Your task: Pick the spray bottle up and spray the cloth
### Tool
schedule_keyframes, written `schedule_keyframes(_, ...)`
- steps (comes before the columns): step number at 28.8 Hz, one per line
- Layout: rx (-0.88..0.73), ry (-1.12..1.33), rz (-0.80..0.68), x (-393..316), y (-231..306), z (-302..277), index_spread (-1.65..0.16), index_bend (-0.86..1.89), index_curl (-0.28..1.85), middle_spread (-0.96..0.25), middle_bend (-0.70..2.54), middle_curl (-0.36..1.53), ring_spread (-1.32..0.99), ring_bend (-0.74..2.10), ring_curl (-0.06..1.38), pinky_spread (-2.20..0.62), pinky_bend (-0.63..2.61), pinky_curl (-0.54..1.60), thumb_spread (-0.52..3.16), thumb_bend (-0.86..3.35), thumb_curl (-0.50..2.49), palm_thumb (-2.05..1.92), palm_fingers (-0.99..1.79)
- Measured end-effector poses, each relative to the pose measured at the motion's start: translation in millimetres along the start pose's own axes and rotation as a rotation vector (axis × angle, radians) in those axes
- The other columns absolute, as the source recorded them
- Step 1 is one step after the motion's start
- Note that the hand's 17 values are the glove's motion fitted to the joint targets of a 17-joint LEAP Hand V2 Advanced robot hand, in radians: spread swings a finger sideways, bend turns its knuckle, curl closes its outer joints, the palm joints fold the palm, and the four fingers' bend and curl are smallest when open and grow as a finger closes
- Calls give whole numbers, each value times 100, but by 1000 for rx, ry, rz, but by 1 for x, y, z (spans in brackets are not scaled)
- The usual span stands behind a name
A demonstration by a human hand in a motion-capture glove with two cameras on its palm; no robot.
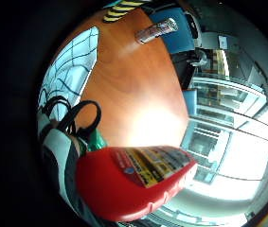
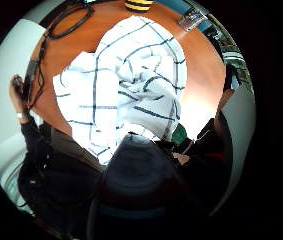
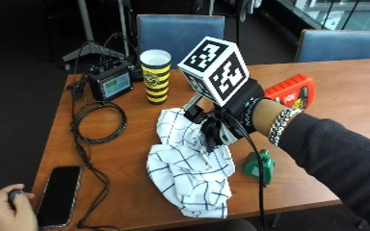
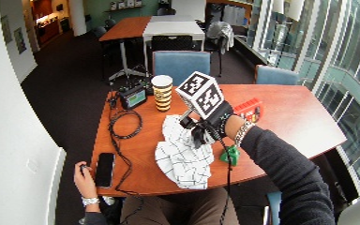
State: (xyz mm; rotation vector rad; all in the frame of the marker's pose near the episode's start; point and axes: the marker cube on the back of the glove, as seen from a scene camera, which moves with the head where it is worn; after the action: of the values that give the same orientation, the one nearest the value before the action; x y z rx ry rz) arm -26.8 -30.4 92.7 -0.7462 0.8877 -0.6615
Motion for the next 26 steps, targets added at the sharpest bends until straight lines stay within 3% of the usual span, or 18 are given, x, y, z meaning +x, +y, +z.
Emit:
schedule_keyframes(12,49,-146,-10,3,-3,-11,-31,26,58,-23,59,50,-22,62,45,-31,39,39,23,-3,79,93,138)
schedule_keyframes(26,222,-764,-53,25,-16,-66,-31,26,58,-23,59,50,-21,62,45,-31,39,39,23,-3,79,93,138)
